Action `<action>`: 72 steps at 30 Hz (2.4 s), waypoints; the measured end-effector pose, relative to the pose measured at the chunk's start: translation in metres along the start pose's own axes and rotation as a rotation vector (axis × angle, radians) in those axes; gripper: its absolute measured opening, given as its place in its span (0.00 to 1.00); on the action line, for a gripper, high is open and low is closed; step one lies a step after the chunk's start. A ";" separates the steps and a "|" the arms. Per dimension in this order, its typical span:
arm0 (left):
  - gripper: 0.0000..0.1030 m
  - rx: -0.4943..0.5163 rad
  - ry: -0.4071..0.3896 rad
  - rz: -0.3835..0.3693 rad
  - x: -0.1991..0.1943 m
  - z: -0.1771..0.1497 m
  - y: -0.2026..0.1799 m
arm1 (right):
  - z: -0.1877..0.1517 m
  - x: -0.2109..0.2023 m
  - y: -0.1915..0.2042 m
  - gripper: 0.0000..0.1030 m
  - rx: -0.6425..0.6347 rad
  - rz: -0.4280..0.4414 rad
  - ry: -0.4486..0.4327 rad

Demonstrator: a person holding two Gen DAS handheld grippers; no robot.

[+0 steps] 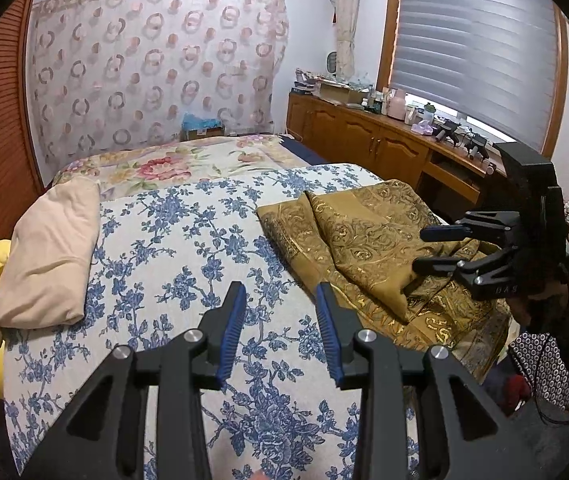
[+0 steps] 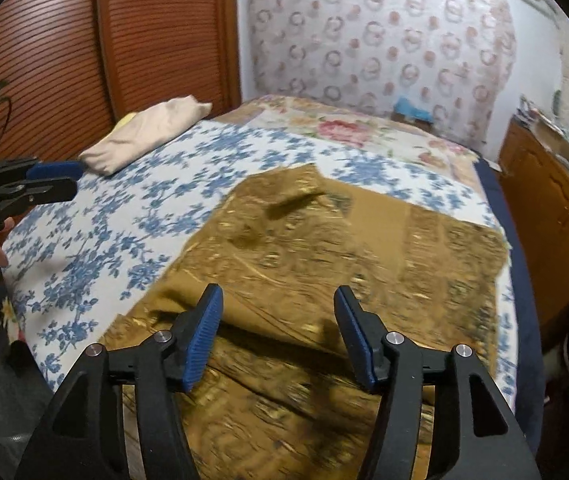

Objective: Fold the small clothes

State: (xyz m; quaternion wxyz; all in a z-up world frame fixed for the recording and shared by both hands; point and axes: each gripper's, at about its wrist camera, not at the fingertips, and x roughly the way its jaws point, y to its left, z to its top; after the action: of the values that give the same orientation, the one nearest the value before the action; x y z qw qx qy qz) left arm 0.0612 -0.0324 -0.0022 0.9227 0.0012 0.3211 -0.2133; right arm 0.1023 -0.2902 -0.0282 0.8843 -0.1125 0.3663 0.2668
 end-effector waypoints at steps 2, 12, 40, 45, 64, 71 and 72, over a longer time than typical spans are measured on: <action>0.33 -0.004 0.001 -0.002 0.000 -0.001 0.001 | 0.002 0.005 0.008 0.58 -0.017 0.023 0.011; 0.33 -0.007 0.007 -0.009 0.001 -0.005 0.000 | -0.002 0.027 0.044 0.58 -0.078 0.109 0.075; 0.34 0.027 0.065 -0.055 0.018 -0.014 -0.023 | 0.054 -0.010 -0.089 0.04 -0.047 -0.170 -0.003; 0.34 0.030 0.068 -0.058 0.018 -0.014 -0.025 | 0.071 0.000 -0.140 0.04 0.018 -0.239 0.010; 0.35 0.028 0.108 -0.042 0.057 0.015 -0.014 | 0.049 0.050 -0.201 0.52 0.170 -0.318 0.128; 0.35 0.017 0.195 -0.050 0.114 0.044 -0.011 | 0.018 0.065 -0.225 0.52 0.297 -0.211 0.194; 0.35 0.020 0.208 -0.038 0.122 0.045 -0.012 | 0.015 0.066 -0.227 0.52 0.305 -0.197 0.196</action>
State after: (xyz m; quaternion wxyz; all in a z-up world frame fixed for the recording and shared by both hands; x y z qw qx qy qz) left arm 0.1695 -0.0975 -0.0371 0.8801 0.0267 0.4130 -0.2326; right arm 0.2755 -0.4471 -0.0634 0.8731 -0.0378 0.4739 0.1084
